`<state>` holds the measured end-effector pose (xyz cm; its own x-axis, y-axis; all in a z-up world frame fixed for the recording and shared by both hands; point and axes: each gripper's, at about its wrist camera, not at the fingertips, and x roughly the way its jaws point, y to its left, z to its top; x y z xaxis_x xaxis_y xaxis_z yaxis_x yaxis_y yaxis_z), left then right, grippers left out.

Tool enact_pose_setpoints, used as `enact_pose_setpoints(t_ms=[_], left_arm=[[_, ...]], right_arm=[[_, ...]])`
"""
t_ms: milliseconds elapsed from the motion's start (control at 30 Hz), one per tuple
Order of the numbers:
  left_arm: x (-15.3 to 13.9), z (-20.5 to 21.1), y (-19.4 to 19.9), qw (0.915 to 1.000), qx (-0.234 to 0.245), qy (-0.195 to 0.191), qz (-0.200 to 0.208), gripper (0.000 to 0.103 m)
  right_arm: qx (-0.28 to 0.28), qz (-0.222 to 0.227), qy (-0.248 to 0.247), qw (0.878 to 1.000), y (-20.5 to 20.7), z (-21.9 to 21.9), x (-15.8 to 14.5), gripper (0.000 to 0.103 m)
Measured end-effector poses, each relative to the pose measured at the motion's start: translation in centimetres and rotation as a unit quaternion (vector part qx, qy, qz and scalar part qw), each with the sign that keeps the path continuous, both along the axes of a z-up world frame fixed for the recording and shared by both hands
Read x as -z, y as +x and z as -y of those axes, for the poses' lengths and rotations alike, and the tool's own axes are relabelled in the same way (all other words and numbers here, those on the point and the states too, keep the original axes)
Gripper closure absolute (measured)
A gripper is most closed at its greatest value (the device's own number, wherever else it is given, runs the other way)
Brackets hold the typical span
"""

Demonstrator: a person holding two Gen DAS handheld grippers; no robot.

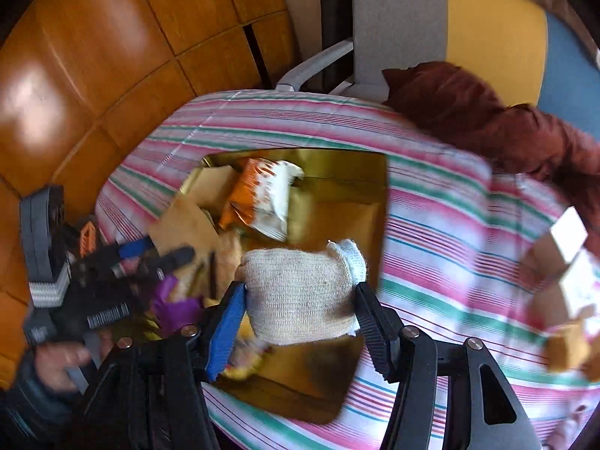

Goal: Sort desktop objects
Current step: 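Carry the sponge and white sock to the gold tray and release them inside, then move both tools back and grasp the pink sock with the right tool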

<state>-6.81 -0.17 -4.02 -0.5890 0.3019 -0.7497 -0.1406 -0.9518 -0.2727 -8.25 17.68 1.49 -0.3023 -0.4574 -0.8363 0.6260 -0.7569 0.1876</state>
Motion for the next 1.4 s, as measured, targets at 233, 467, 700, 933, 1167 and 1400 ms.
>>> enact_pose_setpoints(t_ms=[233,467,700,933,1167,1400], left_arm=[[0.1,1.0,0.2,0.9999,-0.013,0.011,0.003,0.026],[-1.8,1.4,1.5,0.9991,-0.03,-0.006,-0.029,0.026],[-3.7,-0.3,2.8,0.9978,-0.017,-0.035,-0.054,0.026],[-5.3,-2.9,4.2,0.9938,-0.002,-0.074,-0.083,0.026],[-5.6,-5.0,5.0,0.99,0.015,-0.109,-0.089,0.026],[-5.8,-6.9,5.5,0.9881,0.043,-0.116,-0.091,0.026]], right_arm=[[0.016,0.026,-0.037,0.999,-0.3,1.2,1.1,0.032],[0.04,0.014,-0.031,0.999,1.0,-1.1,1.1,0.029],[0.061,-0.039,-0.007,0.997,3.1,-3.2,0.4,0.024],[0.079,-0.093,0.018,0.992,5.1,-5.8,-0.5,0.016],[0.107,-0.105,0.034,0.988,5.7,-8.6,-0.6,0.013],[0.146,-0.106,0.046,0.982,5.6,-12.0,-0.7,0.013]])
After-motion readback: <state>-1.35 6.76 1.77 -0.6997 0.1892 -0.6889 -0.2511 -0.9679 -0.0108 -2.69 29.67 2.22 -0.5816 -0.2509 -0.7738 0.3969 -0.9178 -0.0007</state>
